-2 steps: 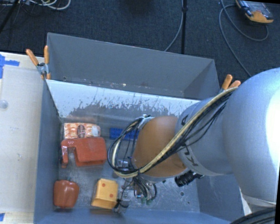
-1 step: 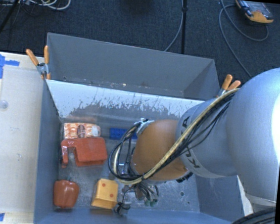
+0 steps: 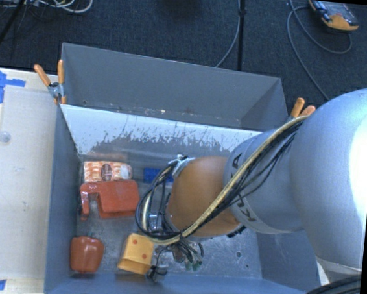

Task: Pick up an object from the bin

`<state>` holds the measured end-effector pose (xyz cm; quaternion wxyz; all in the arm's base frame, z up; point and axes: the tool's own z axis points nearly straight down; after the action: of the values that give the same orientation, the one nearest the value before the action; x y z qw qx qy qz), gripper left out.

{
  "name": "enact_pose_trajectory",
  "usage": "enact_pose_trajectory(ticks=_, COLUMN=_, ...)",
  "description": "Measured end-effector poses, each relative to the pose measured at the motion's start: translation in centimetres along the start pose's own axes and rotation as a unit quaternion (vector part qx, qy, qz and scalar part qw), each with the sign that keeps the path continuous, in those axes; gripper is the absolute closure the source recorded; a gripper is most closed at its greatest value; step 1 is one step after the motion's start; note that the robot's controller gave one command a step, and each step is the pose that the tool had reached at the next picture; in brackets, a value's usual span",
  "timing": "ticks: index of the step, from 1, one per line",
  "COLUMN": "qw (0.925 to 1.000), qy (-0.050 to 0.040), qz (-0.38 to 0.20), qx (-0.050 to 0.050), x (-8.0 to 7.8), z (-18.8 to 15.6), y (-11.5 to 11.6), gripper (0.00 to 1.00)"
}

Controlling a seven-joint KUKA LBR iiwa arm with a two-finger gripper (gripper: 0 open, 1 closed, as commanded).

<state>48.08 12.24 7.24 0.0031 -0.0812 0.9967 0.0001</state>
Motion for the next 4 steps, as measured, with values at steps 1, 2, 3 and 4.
enact_pose_trajectory(ticks=1, qw=0.999, qy=-0.0071, qz=-0.043, qx=-0.001, x=0.3, z=-0.1, y=0.6, gripper=0.0)
enact_pose_trajectory(ticks=2, qw=0.9983, qy=0.0033, qz=-0.058, qx=0.0, x=0.5, z=-4.9, y=1.6, gripper=0.0)
enact_pose_trajectory(ticks=3, qw=0.9978, qy=-0.0046, qz=-0.066, qx=-0.001, x=0.1, z=-8.3, y=1.3, gripper=0.0)
enact_pose_trajectory(ticks=4, qw=0.9921, qy=-0.0027, qz=-0.125, qx=0.0, x=-0.4, z=-3.7, y=3.4, gripper=0.0)
